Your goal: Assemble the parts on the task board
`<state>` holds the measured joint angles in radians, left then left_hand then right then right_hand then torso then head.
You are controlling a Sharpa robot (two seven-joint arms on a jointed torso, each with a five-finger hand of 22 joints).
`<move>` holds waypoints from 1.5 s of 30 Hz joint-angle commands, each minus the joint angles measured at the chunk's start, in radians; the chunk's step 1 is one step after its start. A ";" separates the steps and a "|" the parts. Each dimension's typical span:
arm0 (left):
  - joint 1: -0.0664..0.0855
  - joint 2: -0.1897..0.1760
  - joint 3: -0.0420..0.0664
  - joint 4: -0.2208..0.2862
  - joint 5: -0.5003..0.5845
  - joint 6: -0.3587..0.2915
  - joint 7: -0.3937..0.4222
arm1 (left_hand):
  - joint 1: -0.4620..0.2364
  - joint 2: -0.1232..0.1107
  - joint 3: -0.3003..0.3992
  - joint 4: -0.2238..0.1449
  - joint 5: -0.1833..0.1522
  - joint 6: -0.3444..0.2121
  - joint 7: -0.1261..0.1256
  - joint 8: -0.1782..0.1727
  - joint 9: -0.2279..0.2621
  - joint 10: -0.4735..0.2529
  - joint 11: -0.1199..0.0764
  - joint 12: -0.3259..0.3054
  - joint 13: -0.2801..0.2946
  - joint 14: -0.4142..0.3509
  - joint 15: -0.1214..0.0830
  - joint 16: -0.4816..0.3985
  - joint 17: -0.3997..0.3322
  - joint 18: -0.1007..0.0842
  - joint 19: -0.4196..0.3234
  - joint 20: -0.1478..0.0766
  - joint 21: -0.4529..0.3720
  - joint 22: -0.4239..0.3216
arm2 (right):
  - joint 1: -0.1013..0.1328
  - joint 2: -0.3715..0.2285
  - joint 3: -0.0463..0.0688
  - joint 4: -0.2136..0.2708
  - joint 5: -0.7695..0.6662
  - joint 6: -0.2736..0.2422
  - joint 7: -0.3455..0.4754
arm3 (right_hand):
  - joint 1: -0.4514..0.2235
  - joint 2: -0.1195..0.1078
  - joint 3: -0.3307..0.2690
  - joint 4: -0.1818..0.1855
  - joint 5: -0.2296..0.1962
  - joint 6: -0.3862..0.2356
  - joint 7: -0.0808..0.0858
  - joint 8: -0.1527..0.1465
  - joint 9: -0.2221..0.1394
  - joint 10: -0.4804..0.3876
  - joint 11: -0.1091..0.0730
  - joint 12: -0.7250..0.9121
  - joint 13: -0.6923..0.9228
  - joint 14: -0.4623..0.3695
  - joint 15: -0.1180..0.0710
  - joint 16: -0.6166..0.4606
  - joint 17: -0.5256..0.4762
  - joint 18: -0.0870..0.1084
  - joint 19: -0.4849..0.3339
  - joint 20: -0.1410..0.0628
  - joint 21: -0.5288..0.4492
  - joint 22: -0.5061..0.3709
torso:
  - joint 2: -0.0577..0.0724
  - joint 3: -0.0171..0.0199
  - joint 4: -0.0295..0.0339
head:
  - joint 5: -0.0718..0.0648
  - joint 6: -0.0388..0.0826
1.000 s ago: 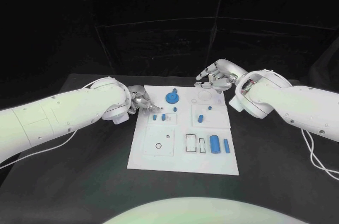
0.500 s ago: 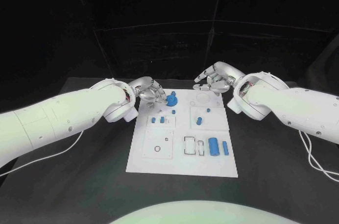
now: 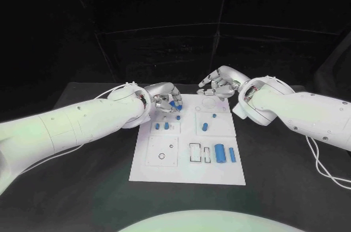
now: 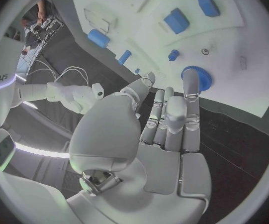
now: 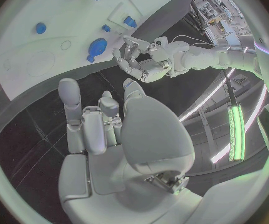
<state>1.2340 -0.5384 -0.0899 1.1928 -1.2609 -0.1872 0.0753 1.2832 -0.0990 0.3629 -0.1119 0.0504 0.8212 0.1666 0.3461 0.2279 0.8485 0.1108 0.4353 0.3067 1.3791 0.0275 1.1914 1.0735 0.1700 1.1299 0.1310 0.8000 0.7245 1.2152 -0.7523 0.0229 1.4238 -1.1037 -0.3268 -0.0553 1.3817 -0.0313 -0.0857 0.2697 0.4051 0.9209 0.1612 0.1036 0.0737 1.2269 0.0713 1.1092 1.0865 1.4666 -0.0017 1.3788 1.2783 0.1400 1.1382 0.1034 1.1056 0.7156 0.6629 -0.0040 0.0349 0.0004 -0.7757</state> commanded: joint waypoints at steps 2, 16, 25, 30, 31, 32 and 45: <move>0.001 0.018 -0.003 -0.022 -0.157 0.028 0.006 | 0.001 -0.014 -0.019 0.003 -0.002 0.024 -0.003 -0.021 -0.022 -0.004 -0.002 -0.021 -0.031 0.037 -0.001 0.060 0.051 -0.005 0.058 -0.003 0.077 0.076 | 0.002 0.003 0.000 0.000 0.003 0.004 0.009 | -0.001 0.009 -0.001 0.004 -0.001 -0.006 -0.002 0.006 -0.001 -0.007 0.000 -0.006 -0.001 0.034 -0.003 -0.005 -0.001 0.015 -0.008 0.000 -0.004 -0.001 | 0.000 0.0005 -0.0001 | -0.002 -0.002; -0.001 0.072 -0.008 -0.085 -0.226 0.096 -0.017 | 0.013 -0.003 -0.045 0.010 -0.002 0.070 -0.009 -0.056 -0.059 0.028 -0.007 -0.041 -0.083 0.072 -0.007 0.121 0.097 -0.025 0.130 -0.009 0.182 0.185 | 0.002 0.006 0.000 0.000 0.003 0.001 0.006 | 0.002 0.011 0.000 0.003 0.000 -0.007 -0.002 0.006 -0.001 -0.010 0.000 -0.010 -0.005 0.033 -0.003 -0.008 -0.006 0.016 -0.011 0.000 -0.008 -0.008 | -0.001 -0.0004 0.0009 | -0.005 -0.005; -0.002 0.085 -0.019 -0.104 -0.234 0.105 -0.019 | 0.018 0.004 -0.044 0.011 -0.002 0.083 -0.009 -0.064 -0.068 0.040 -0.008 -0.045 -0.096 0.075 -0.008 0.128 0.100 -0.029 0.141 -0.010 0.203 0.207 | 0.002 0.007 0.000 0.000 0.003 0.000 0.003 | 0.004 0.014 0.001 0.003 0.000 -0.008 -0.002 0.006 -0.001 -0.011 0.000 -0.010 -0.005 0.032 -0.003 -0.010 -0.007 0.016 -0.012 0.000 -0.010 -0.009 | -0.001 0.0004 0.0013 | -0.007 -0.008; -0.002 0.092 -0.027 -0.110 -0.235 0.109 -0.014 | 0.023 0.009 -0.042 0.009 -0.002 0.092 -0.012 -0.067 -0.072 0.049 -0.009 -0.047 -0.103 0.077 -0.009 0.132 0.101 -0.032 0.148 -0.010 0.214 0.220 | 0.002 0.009 0.000 0.000 0.003 0.000 0.003 | 0.004 0.014 0.001 0.003 0.000 -0.008 -0.002 0.006 -0.001 -0.011 0.000 -0.010 -0.005 0.032 -0.003 -0.010 -0.007 0.016 -0.012 0.000 -0.010 -0.009 | -0.001 -0.0002 0.0012 | -0.008 -0.008; -0.003 0.094 -0.028 -0.112 -0.235 0.110 -0.013 | 0.024 0.010 -0.041 0.009 -0.002 0.094 -0.012 -0.068 -0.073 0.051 -0.009 -0.047 -0.105 0.078 -0.009 0.133 0.101 -0.032 0.150 -0.011 0.218 0.224 | 0.002 0.009 0.000 0.000 0.003 0.001 0.003 | 0.004 0.014 0.001 0.003 0.000 -0.008 -0.002 0.006 -0.001 -0.011 0.000 -0.010 -0.005 0.032 -0.003 -0.010 -0.007 0.016 -0.012 0.000 -0.010 -0.009 | -0.001 -0.0003 0.0015 | -0.008 -0.009; -0.003 0.095 -0.029 -0.114 -0.235 0.111 -0.012 | 0.025 0.010 -0.041 0.009 -0.002 0.095 -0.012 -0.068 -0.073 0.052 -0.009 -0.048 -0.105 0.078 -0.009 0.133 0.101 -0.033 0.150 -0.011 0.219 0.225 | 0.002 0.009 0.000 0.000 0.003 0.001 0.003 | 0.004 0.014 0.001 0.003 0.000 -0.008 -0.002 0.006 -0.001 -0.011 0.000 -0.010 -0.005 0.032 -0.003 -0.010 -0.007 0.016 -0.012 0.000 -0.010 -0.009 | -0.001 -0.0005 0.0011 | -0.008 -0.009; -0.012 0.112 -0.033 -0.135 -0.235 0.100 -0.005 | 0.040 0.026 -0.021 0.003 -0.002 0.112 -0.015 -0.084 -0.089 0.078 -0.013 -0.059 -0.129 0.084 -0.013 0.144 0.103 -0.039 0.168 -0.014 0.251 0.260 | 0.002 0.011 0.000 0.000 0.003 0.000 0.003 | 0.006 0.015 0.001 0.003 0.000 -0.008 -0.002 0.006 -0.001 -0.011 0.000 -0.011 -0.006 0.032 -0.003 -0.011 -0.008 0.016 -0.012 0.000 -0.011 -0.010 | -0.002 -0.0003 0.0016 | -0.011 -0.009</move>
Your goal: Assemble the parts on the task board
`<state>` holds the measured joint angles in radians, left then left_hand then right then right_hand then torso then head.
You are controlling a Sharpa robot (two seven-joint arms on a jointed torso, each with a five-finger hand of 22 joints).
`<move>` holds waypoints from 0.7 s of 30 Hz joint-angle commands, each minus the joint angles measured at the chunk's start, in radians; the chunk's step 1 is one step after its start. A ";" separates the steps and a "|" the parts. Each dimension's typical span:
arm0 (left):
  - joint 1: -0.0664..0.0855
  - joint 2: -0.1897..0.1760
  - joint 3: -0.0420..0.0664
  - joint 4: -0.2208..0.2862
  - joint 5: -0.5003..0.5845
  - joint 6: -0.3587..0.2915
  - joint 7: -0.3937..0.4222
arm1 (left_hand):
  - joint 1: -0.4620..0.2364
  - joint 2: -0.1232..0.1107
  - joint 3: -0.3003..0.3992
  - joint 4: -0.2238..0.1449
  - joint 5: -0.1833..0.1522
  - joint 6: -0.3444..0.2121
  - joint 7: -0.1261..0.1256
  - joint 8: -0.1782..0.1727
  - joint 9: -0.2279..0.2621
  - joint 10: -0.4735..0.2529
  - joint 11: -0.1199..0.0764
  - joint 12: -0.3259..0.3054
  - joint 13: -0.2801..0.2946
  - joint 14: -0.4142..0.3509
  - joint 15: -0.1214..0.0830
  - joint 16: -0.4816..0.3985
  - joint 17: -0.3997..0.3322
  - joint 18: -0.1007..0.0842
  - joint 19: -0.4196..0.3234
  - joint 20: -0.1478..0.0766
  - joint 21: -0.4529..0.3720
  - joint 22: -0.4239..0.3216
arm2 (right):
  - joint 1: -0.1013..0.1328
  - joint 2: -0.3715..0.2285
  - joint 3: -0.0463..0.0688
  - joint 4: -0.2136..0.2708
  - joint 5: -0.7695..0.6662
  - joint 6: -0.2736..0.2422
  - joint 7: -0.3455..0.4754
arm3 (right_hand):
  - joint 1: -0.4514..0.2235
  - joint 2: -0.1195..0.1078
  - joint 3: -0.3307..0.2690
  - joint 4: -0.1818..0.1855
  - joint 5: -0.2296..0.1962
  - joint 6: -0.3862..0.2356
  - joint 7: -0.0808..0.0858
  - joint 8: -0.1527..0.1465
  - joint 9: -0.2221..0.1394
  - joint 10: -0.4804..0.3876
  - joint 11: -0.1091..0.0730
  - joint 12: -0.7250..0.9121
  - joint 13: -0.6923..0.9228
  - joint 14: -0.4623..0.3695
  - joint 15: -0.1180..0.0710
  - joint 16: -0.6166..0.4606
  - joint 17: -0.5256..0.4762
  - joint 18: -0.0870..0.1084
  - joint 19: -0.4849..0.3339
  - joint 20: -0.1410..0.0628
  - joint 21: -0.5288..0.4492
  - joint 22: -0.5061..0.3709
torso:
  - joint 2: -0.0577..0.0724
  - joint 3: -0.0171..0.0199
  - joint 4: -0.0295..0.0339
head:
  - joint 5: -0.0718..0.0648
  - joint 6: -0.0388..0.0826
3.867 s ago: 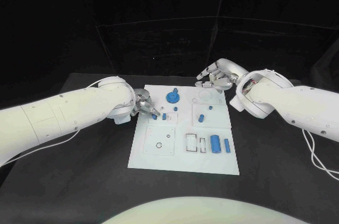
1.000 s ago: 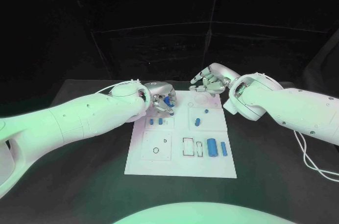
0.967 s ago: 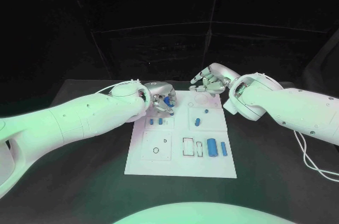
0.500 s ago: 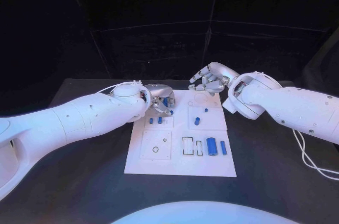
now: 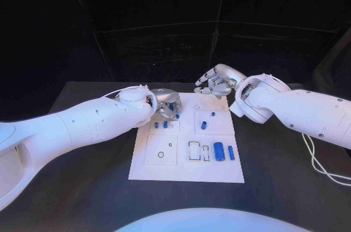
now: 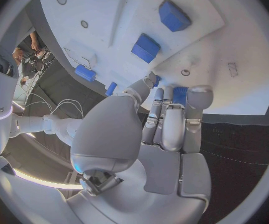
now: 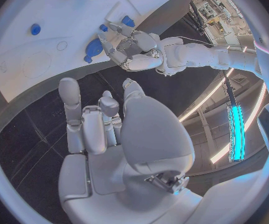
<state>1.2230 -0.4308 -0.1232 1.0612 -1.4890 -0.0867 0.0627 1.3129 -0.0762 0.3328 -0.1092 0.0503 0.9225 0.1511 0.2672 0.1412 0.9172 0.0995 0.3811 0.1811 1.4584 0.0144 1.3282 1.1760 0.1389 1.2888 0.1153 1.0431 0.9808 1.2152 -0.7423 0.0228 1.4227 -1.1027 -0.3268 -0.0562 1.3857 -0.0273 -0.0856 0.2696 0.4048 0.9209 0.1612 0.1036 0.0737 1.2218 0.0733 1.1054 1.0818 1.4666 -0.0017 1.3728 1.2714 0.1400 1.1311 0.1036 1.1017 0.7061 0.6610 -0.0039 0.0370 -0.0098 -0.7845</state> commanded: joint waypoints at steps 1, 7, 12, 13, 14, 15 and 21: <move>-0.001 0.006 0.000 -0.005 -0.007 -0.001 0.008 | 0.012 0.005 0.012 -0.001 -0.002 0.012 0.000 -0.006 -0.003 0.012 -0.002 -0.006 -0.005 0.005 0.000 0.008 0.001 -0.008 0.010 0.001 0.010 0.006 | 0.002 0.001 0.000 0.002 0.002 0.000 0.004 | 0.002 0.011 0.001 0.003 0.000 -0.008 -0.002 0.006 -0.001 -0.006 -0.002 -0.007 -0.001 0.032 -0.003 -0.005 -0.001 0.016 -0.005 0.000 -0.007 -0.001 | 0.000 -0.0004 -0.0005 | -0.001 0.000; -0.005 0.013 0.000 -0.012 -0.007 -0.006 0.012 | 0.013 0.011 0.026 -0.002 -0.002 0.022 -0.002 -0.012 -0.009 0.025 -0.003 -0.012 -0.016 0.007 -0.002 0.011 -0.001 -0.009 0.014 0.000 0.018 0.015 | 0.002 0.002 0.000 0.002 0.002 0.000 0.003 | 0.002 0.011 0.001 0.003 0.000 -0.008 -0.002 0.006 -0.001 -0.006 -0.002 -0.007 -0.001 0.032 -0.003 -0.005 -0.001 0.016 -0.005 0.000 -0.007 -0.001 | 0.000 0.0001 0.0000 | -0.002 0.001; -0.007 0.017 0.000 -0.014 -0.007 -0.006 0.016 | 0.013 0.013 0.035 -0.003 -0.002 0.028 -0.003 -0.016 -0.013 0.034 -0.005 -0.017 -0.024 0.008 -0.003 0.012 -0.002 -0.011 0.018 -0.001 0.026 0.025 | 0.002 0.002 0.001 0.002 0.002 0.001 0.003 | 0.002 0.011 0.001 0.003 0.000 -0.008 -0.002 0.006 -0.001 -0.006 -0.002 -0.007 -0.001 0.032 -0.003 -0.005 -0.001 0.016 -0.005 0.000 -0.007 -0.001 | 0.000 0.0001 0.0001 | -0.002 0.000; -0.007 0.018 0.000 -0.013 -0.007 -0.006 0.017 | 0.013 0.013 0.037 -0.004 -0.002 0.029 -0.004 -0.017 -0.014 0.036 -0.005 -0.018 -0.026 0.008 -0.003 0.012 -0.002 -0.011 0.019 -0.001 0.028 0.027 | 0.002 0.003 0.001 0.002 0.002 0.001 0.003 | 0.002 0.011 0.001 0.003 0.000 -0.008 -0.002 0.006 -0.001 -0.006 -0.002 -0.007 -0.001 0.032 -0.003 -0.005 -0.001 0.016 -0.005 0.000 -0.007 -0.001 | 0.000 0.0003 0.0001 | -0.002 0.000; -0.007 0.018 0.000 -0.013 -0.007 -0.005 0.018 | 0.014 0.013 0.038 -0.004 -0.002 0.030 -0.004 -0.018 -0.015 0.037 -0.005 -0.019 -0.027 0.008 -0.003 0.013 -0.002 -0.011 0.019 -0.002 0.029 0.028 | 0.002 0.003 0.001 0.002 0.002 0.001 0.003 | 0.002 0.011 0.001 0.003 0.000 -0.008 -0.002 0.006 -0.001 -0.006 -0.002 -0.007 -0.001 0.032 -0.003 -0.005 -0.001 0.016 -0.005 0.000 -0.007 -0.001 | 0.000 0.0003 0.0001 | -0.002 0.000; -0.008 0.019 0.000 -0.014 -0.007 -0.004 0.018 | 0.014 0.013 0.039 -0.004 -0.002 0.031 -0.005 -0.018 -0.015 0.038 -0.006 -0.020 -0.028 0.008 -0.004 0.013 -0.003 -0.012 0.020 -0.002 0.030 0.029 | 0.002 0.003 0.001 0.002 0.002 0.001 0.003 | 0.002 0.011 0.001 0.003 0.000 -0.008 -0.002 0.006 -0.001 -0.006 -0.002 -0.007 -0.001 0.032 -0.003 -0.005 -0.001 0.016 -0.005 0.000 -0.007 -0.001 | 0.000 0.0003 0.0001 | -0.002 0.000; -0.009 0.022 0.000 -0.019 -0.007 0.007 0.015 | 0.015 0.017 0.051 -0.006 -0.002 0.040 -0.007 -0.023 -0.020 0.055 -0.009 -0.024 -0.036 0.009 -0.006 0.014 -0.004 -0.013 0.022 -0.004 0.037 0.038 | 0.002 0.004 0.001 0.002 0.002 0.001 0.003 | 0.004 0.013 0.002 0.003 0.000 -0.008 -0.002 0.007 -0.001 -0.006 -0.002 -0.006 -0.001 0.032 -0.003 -0.005 -0.001 0.016 -0.005 0.000 -0.007 -0.001 | 0.000 -0.0004 0.0004 | -0.003 -0.001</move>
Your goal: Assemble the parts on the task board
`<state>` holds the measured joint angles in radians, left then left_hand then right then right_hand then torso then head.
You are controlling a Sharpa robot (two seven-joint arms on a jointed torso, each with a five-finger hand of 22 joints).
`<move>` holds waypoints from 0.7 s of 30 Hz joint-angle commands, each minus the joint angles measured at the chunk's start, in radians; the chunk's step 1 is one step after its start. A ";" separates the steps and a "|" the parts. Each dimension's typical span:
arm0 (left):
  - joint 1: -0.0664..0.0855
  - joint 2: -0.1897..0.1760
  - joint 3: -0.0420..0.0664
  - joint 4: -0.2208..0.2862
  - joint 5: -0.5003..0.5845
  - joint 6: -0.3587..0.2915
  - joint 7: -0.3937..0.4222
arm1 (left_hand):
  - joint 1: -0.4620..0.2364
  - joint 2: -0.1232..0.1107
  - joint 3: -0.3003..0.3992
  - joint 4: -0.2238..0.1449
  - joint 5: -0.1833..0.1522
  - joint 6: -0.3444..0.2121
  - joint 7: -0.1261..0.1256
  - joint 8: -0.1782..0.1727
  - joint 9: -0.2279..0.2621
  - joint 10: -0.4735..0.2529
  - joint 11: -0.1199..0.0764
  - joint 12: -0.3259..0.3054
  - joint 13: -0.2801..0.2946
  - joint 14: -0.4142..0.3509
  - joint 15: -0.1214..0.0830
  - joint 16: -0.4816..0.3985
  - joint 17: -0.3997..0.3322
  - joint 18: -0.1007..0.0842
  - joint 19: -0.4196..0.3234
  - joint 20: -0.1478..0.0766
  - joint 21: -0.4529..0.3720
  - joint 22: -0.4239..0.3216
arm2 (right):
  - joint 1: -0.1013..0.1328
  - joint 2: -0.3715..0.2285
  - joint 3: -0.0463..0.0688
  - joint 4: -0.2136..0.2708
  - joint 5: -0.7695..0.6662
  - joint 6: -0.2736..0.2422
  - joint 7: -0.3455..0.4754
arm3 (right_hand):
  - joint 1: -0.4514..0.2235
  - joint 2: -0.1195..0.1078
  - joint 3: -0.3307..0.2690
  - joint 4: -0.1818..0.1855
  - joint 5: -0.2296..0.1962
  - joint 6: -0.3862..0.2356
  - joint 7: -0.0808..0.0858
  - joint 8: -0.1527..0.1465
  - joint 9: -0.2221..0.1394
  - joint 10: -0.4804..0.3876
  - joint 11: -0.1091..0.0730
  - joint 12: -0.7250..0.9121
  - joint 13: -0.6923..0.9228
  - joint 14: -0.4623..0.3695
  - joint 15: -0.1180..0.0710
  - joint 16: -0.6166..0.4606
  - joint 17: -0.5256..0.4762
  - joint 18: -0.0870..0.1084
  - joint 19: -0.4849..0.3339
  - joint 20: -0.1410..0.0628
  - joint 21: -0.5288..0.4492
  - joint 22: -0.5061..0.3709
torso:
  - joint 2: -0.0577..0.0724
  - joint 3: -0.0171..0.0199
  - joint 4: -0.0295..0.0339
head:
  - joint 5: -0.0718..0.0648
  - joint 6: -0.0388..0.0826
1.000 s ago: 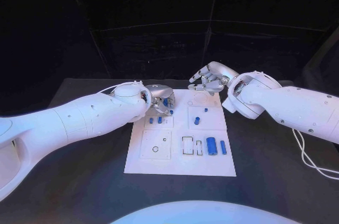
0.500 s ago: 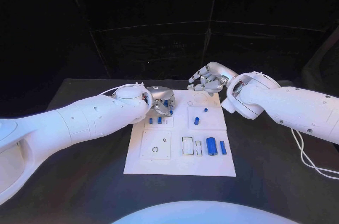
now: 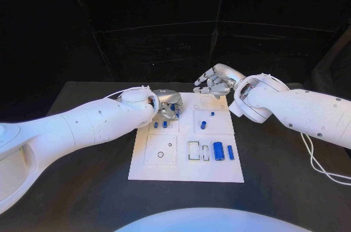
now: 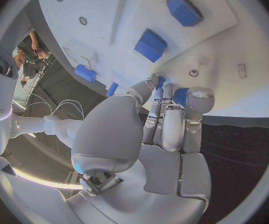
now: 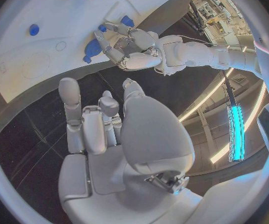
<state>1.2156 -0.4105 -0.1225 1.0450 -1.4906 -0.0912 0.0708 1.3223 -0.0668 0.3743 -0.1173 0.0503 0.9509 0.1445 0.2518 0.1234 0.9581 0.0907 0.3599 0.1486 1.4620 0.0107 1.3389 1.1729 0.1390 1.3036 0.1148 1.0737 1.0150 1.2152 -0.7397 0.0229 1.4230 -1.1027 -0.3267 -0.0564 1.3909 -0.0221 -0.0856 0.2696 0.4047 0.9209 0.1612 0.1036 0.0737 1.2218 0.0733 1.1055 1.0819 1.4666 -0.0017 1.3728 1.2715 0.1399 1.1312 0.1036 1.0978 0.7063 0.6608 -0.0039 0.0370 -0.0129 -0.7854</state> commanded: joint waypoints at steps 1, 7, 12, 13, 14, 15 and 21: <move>-0.002 0.003 -0.001 -0.004 -0.005 0.014 0.005 | 0.006 0.009 0.012 0.001 -0.002 0.015 -0.001 -0.008 -0.002 0.021 -0.002 -0.002 -0.005 0.005 -0.003 0.004 -0.002 -0.013 0.008 -0.004 0.008 0.006 | 0.002 0.001 0.001 0.002 0.002 0.001 0.003 | -0.001 0.008 0.002 0.003 0.000 -0.008 -0.002 0.007 -0.001 -0.006 -0.002 -0.006 -0.001 0.032 -0.003 -0.005 -0.001 0.016 -0.005 0.000 -0.003 -0.001 | 0.000 -0.0004 0.0004 | 0.000 0.000; -0.003 0.003 -0.001 -0.009 -0.006 0.023 -0.019 | 0.030 0.030 0.047 -0.014 -0.002 0.057 -0.010 -0.002 -0.003 0.089 -0.019 0.013 -0.004 0.009 -0.018 0.009 -0.001 -0.024 0.036 -0.015 0.059 0.062 | 0.002 0.001 0.001 0.002 0.002 0.001 0.003 | -0.001 0.008 0.002 0.003 0.000 -0.008 -0.002 0.007 -0.001 -0.006 -0.002 -0.006 -0.001 0.032 -0.003 -0.005 -0.001 0.016 -0.005 0.000 -0.003 -0.001 | 0.000 -0.0008 0.0004 | -0.002 -0.001; -0.004 0.000 0.000 -0.010 -0.006 0.012 -0.027 | 0.047 0.042 0.076 -0.031 -0.002 0.080 -0.011 -0.005 -0.006 0.114 -0.024 0.011 -0.006 0.012 -0.024 0.011 -0.002 -0.027 0.043 -0.023 0.075 0.080 | 0.002 0.001 0.001 0.001 0.002 0.001 0.003 | -0.001 0.008 0.002 0.003 0.000 -0.008 -0.002 0.007 -0.001 -0.006 -0.002 -0.006 -0.001 0.032 -0.003 -0.005 -0.001 0.016 -0.005 0.000 -0.003 -0.001 | -0.001 -0.0008 0.0010 | -0.003 -0.001; -0.004 -0.001 0.000 -0.010 -0.006 0.008 -0.027 | 0.049 0.043 0.080 -0.034 -0.002 0.083 -0.011 -0.006 -0.006 0.117 -0.025 0.010 -0.006 0.013 -0.024 0.012 -0.002 -0.028 0.044 -0.024 0.077 0.082 | 0.002 0.001 0.001 0.001 0.002 0.001 0.004 | -0.001 0.008 0.002 0.003 0.000 -0.008 -0.002 0.007 -0.001 -0.006 -0.002 -0.006 -0.001 0.032 -0.003 -0.005 -0.001 0.016 -0.005 0.000 -0.003 -0.001 | -0.001 -0.0006 0.0010 | -0.003 -0.001; -0.004 -0.002 0.000 -0.009 -0.006 0.004 -0.026 | 0.050 0.044 0.083 -0.036 -0.002 0.085 -0.011 -0.006 -0.007 0.120 -0.025 0.010 -0.006 0.013 -0.025 0.012 -0.002 -0.028 0.044 -0.024 0.079 0.084 | 0.002 0.001 0.001 0.001 0.002 0.001 0.004 | -0.001 0.008 0.002 0.003 0.000 -0.008 -0.002 0.007 -0.001 -0.006 -0.002 -0.006 -0.001 0.032 -0.003 -0.005 -0.001 0.016 -0.005 0.000 -0.003 -0.001 | 0.000 -0.0006 0.0013 | -0.003 -0.001; -0.004 -0.004 0.000 -0.009 -0.006 0.000 -0.024 | 0.051 0.044 0.085 -0.037 -0.002 0.087 -0.012 -0.007 -0.007 0.121 -0.026 0.009 -0.006 0.013 -0.025 0.012 -0.002 -0.028 0.045 -0.025 0.080 0.086 | 0.002 0.001 0.001 0.001 0.002 0.001 0.004 | -0.001 0.008 0.002 0.003 0.000 -0.008 -0.002 0.007 -0.001 -0.006 -0.002 -0.006 -0.001 0.032 -0.003 -0.005 -0.001 0.016 -0.005 0.000 -0.003 -0.001 | 0.000 -0.0007 0.0015 | -0.003 -0.001; -0.005 -0.018 0.001 0.004 -0.005 -0.025 -0.002 | 0.040 0.042 0.101 -0.041 -0.002 0.077 -0.006 -0.025 -0.015 0.109 -0.018 -0.014 -0.017 0.013 -0.020 0.011 -0.008 -0.031 0.045 -0.023 0.088 0.096 | 0.002 0.002 0.001 -0.003 0.002 0.000 0.005 | -0.001 0.008 0.002 0.003 0.000 -0.008 -0.002 0.007 -0.001 -0.006 -0.002 -0.006 -0.001 0.032 -0.003 -0.005 -0.001 0.016 -0.005 0.000 -0.003 -0.001 | -0.002 -0.0011 0.0028 | -0.003 0.002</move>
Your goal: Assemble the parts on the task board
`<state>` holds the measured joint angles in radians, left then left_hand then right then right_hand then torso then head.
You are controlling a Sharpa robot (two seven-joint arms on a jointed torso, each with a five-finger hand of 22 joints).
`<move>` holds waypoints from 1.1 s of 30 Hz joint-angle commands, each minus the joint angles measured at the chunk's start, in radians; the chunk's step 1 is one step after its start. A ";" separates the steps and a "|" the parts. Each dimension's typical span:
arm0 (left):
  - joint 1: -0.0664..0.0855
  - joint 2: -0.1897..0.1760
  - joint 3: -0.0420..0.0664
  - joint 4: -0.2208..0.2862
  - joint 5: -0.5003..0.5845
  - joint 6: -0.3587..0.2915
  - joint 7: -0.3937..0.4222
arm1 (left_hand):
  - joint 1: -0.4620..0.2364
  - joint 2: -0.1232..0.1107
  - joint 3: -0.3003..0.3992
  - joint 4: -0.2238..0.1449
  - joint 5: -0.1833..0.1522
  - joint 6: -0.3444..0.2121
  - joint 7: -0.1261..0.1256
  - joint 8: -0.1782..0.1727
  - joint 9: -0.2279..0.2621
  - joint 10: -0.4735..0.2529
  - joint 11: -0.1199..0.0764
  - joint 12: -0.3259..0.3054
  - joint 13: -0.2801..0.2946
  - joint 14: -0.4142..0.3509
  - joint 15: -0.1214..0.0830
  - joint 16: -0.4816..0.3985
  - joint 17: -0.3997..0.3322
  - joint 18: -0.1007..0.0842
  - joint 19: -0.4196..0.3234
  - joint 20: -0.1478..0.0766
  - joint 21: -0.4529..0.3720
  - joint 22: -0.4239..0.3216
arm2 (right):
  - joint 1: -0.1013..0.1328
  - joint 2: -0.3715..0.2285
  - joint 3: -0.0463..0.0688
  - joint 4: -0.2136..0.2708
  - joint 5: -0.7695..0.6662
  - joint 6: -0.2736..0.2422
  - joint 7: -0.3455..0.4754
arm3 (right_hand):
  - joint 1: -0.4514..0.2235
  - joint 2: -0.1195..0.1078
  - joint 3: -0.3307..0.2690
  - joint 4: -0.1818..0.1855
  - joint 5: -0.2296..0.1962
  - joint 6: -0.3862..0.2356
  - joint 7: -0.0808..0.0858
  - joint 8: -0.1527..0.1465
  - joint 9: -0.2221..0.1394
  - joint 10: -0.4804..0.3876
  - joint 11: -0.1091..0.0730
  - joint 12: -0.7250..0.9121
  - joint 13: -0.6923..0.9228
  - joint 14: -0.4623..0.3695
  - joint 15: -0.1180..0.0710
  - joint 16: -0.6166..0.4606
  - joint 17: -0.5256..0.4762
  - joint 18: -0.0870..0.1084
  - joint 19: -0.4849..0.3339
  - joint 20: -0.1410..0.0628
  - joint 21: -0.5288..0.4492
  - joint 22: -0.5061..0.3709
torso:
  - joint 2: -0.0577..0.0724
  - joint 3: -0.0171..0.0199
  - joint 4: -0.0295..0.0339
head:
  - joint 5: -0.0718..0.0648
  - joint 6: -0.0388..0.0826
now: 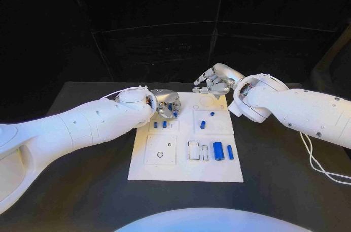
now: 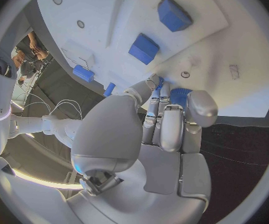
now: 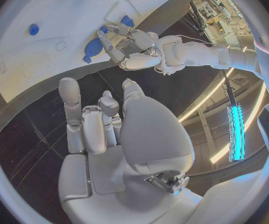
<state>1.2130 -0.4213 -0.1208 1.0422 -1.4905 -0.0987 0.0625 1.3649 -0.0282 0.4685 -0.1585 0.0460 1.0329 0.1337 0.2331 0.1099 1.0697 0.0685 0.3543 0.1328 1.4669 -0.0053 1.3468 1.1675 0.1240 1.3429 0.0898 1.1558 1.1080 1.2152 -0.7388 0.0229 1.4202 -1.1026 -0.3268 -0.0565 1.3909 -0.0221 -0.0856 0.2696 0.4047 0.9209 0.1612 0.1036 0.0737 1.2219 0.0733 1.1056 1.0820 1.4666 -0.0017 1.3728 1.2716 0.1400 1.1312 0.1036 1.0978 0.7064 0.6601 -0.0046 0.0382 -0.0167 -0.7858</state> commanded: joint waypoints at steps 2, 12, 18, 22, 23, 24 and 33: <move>-0.002 -0.015 0.001 0.016 0.000 -0.028 0.011 | -0.004 0.002 0.008 0.000 0.002 -0.005 0.006 -0.008 -0.003 -0.003 0.005 -0.011 -0.002 0.008 -0.003 0.004 -0.002 -0.016 0.006 0.003 0.006 0.004 | 0.002 0.002 0.001 -0.001 0.002 0.000 0.005 | -0.001 0.008 0.002 0.003 0.000 -0.008 -0.002 0.007 -0.001 -0.006 -0.002 -0.006 -0.001 0.032 -0.003 -0.005 -0.001 0.016 -0.005 0.000 -0.003 -0.001 | -0.001 0.0000 0.0021 | 0.002 0.003; 0.000 -0.085 0.044 0.094 0.046 -0.079 0.025 | -0.012 -0.005 0.011 -0.001 0.002 -0.003 0.007 -0.014 -0.005 0.000 0.007 -0.018 -0.006 0.009 -0.002 0.004 -0.004 -0.016 0.005 0.004 0.008 0.006 | 0.002 0.000 0.001 -0.004 0.002 -0.001 0.007 | -0.001 0.008 0.002 0.003 0.000 -0.008 -0.002 0.007 -0.001 -0.006 -0.002 -0.006 -0.001 0.032 -0.003 -0.005 -0.001 0.016 -0.005 0.000 -0.003 -0.001 | -0.001 0.0002 0.0025 | 0.008 0.010; 0.000 -0.126 0.071 0.120 0.071 -0.088 0.023 | -0.015 -0.008 0.012 -0.002 0.002 0.000 0.007 -0.016 -0.006 0.004 0.006 -0.021 -0.008 0.009 -0.002 0.005 -0.004 -0.016 0.006 0.005 0.009 0.008 | 0.002 0.000 0.001 -0.006 0.002 -0.001 0.008 | -0.001 0.008 0.002 0.003 0.000 -0.008 -0.002 0.007 -0.001 -0.006 -0.002 -0.006 -0.001 0.032 -0.003 -0.005 -0.001 0.016 -0.005 0.000 -0.003 -0.001 | 0.000 -0.0016 0.0031 | 0.009 0.014; 0.000 -0.149 0.079 0.122 0.080 -0.057 0.010 | -0.022 -0.013 0.010 -0.001 0.002 0.003 0.007 -0.018 -0.007 0.007 0.006 -0.024 -0.010 0.009 -0.001 0.005 -0.006 -0.016 0.005 0.006 0.009 0.009 | 0.002 0.000 0.001 -0.008 0.002 0.000 0.008 | 0.001 0.009 0.002 0.003 0.001 -0.008 -0.002 0.007 -0.001 -0.006 -0.002 -0.006 -0.001 0.032 -0.003 -0.006 -0.002 0.017 -0.006 0.000 -0.005 -0.003 | 0.000 -0.0004 0.0012 | 0.015 0.016; 0.000 -0.152 0.080 0.121 0.081 -0.047 0.006 | -0.024 -0.015 0.010 0.000 0.002 0.003 0.007 -0.019 -0.007 0.007 0.007 -0.026 -0.010 0.009 -0.001 0.005 -0.006 -0.016 0.005 0.006 0.009 0.009 | 0.002 0.001 0.001 -0.009 0.002 0.000 0.008 | 0.001 0.010 0.002 0.004 0.001 -0.009 -0.002 0.007 -0.001 -0.006 -0.002 -0.005 -0.001 0.032 -0.003 -0.006 -0.002 0.017 -0.006 0.000 -0.005 -0.003 | 0.000 0.0000 0.0007 | 0.015 0.016; 0.000 -0.154 0.080 0.120 0.082 -0.037 0.003 | -0.025 -0.015 0.009 0.000 0.002 0.003 0.007 -0.019 -0.008 0.007 0.007 -0.027 -0.011 0.009 -0.001 0.005 -0.007 -0.016 0.005 0.006 0.009 0.009 | 0.002 0.001 0.001 -0.009 0.002 0.000 0.008 | 0.001 0.010 0.002 0.004 0.001 -0.009 -0.002 0.007 -0.001 -0.006 -0.002 -0.005 -0.001 0.032 -0.003 -0.006 -0.002 0.017 -0.006 0.000 -0.005 -0.003 | 0.000 -0.0001 0.0011 | 0.015 0.015; -0.001 -0.161 0.081 0.108 0.083 0.038 -0.013 | -0.033 -0.021 0.006 0.002 0.002 0.006 0.005 -0.023 -0.009 0.011 0.006 -0.031 -0.014 0.007 -0.001 0.001 -0.014 -0.015 0.002 0.006 0.006 0.006 | 0.002 0.002 0.001 -0.010 0.002 0.002 0.009 | 0.001 0.010 0.002 0.004 0.001 -0.009 -0.002 0.007 -0.001 -0.006 -0.002 -0.005 -0.001 0.032 -0.003 -0.006 -0.002 0.017 -0.006 0.000 -0.005 -0.003 | 0.001 0.0002 -0.0019 | 0.017 0.013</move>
<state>1.2105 -0.5823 -0.0411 1.1508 -1.4196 -0.1127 0.0612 1.3410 -0.0519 0.4724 -0.1601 0.0463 1.0326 0.1409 0.2169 0.1016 1.0738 0.0752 0.3253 0.1208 1.4669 -0.0053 1.3468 1.1539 0.1241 1.3464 0.0932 1.1596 1.1155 1.2151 -0.7376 0.0229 1.4093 -1.1026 -0.3267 -0.0551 1.3909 -0.0222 -0.0856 0.2696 0.4047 0.9209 0.1612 0.1074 0.0737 1.2219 0.0733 1.1057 1.0821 1.4666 -0.0017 1.3728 1.2704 0.1400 1.1312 0.1037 1.0978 0.7038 0.6611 -0.0048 0.0371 0.0005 -0.7722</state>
